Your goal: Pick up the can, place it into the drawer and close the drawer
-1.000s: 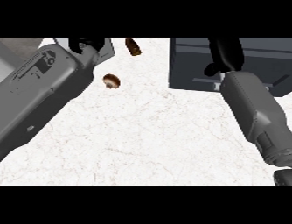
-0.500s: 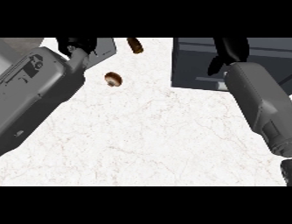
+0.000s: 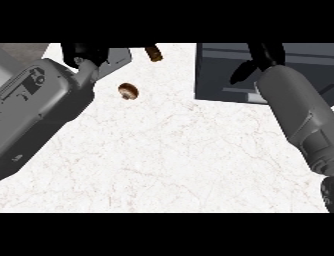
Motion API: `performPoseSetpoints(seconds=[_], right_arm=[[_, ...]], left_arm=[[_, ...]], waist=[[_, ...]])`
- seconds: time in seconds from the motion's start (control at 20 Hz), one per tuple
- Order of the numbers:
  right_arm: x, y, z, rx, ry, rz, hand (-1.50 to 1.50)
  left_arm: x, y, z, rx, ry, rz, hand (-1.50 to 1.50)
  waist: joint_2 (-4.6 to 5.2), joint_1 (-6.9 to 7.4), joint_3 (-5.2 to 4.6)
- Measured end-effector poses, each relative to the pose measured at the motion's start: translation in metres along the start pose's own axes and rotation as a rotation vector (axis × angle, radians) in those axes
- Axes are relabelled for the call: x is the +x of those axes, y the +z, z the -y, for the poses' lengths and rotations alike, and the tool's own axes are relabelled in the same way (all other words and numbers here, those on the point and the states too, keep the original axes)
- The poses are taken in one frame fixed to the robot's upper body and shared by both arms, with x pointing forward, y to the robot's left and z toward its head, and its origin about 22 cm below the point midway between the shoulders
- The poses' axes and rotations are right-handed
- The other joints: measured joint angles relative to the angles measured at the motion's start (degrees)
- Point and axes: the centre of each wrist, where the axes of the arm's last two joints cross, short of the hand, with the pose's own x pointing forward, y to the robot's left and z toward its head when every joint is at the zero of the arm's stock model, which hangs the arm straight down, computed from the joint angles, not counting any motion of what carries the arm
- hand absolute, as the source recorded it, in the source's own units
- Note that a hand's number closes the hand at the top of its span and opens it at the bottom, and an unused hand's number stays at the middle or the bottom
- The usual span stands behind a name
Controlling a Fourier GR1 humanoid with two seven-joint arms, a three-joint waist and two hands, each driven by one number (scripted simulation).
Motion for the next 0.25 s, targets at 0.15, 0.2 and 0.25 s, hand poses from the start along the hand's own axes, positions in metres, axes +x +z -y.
performPoseSetpoints(seconds=[0.15, 0.2, 0.25], right_arm=[[0.0029, -0.0015, 0.0000, -0.025, -0.158, -0.020, -1.50], [0.0043, -0.0020, -0.0004, -0.033, -0.196, -0.023, -1.50], [0.0049, -0.0028, 0.0003, -0.034, -0.228, -0.023, -1.50]], left_arm=[[0.0006, 0.0014, -0.0021, -0.002, 0.000, 0.002, -1.50], [0.0008, 0.0018, -0.0020, 0.000, -0.001, 0.005, -1.50], [0.0005, 0.0028, -0.0012, -0.001, 0.000, 0.002, -1.50]], waist=[[-0.20, -0.12, -0.04], [-0.20, -0.14, -0.07], [-0.15, -0.14, -0.06]])
